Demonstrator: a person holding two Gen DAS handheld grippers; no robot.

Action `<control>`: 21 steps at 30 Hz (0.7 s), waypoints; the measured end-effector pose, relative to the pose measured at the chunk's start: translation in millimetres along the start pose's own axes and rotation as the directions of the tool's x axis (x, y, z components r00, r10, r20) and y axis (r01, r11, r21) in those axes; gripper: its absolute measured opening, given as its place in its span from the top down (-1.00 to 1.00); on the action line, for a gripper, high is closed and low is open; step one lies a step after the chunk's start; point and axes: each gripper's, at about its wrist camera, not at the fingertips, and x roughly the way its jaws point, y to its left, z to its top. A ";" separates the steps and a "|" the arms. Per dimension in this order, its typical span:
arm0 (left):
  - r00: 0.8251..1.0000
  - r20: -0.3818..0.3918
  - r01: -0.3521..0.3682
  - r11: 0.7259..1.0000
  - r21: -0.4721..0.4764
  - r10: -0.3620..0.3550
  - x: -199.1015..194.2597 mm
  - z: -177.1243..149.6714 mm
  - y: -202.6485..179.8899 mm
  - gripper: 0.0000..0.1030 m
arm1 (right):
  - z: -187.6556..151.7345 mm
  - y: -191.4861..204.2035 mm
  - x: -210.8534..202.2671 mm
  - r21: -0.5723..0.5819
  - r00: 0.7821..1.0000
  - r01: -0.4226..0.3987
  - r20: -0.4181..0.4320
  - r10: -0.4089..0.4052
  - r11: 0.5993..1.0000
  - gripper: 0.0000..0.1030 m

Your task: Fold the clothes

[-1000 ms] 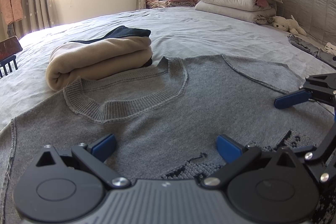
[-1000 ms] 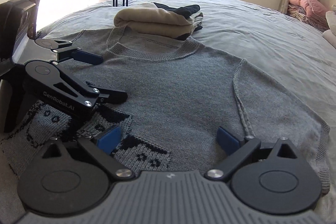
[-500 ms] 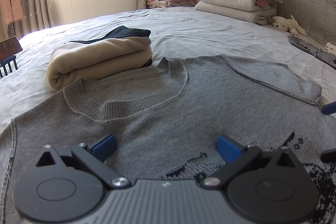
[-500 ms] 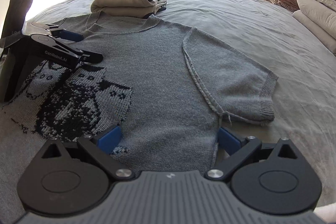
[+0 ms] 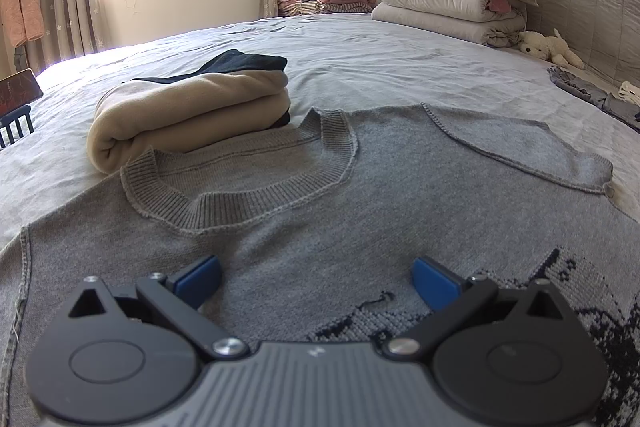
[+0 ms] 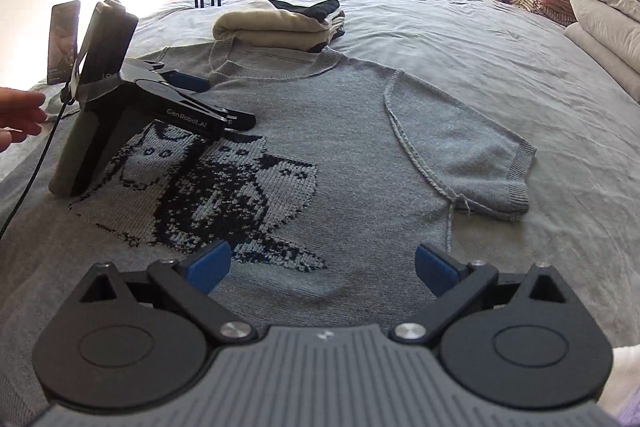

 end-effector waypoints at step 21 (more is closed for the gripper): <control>1.000 -0.002 -0.008 1.000 -0.026 0.008 -7.1 -0.2 -2.1 -0.99 | -8.2 42.3 35.7 -0.027 0.996 -0.083 0.034 0.084 0.996 -1.00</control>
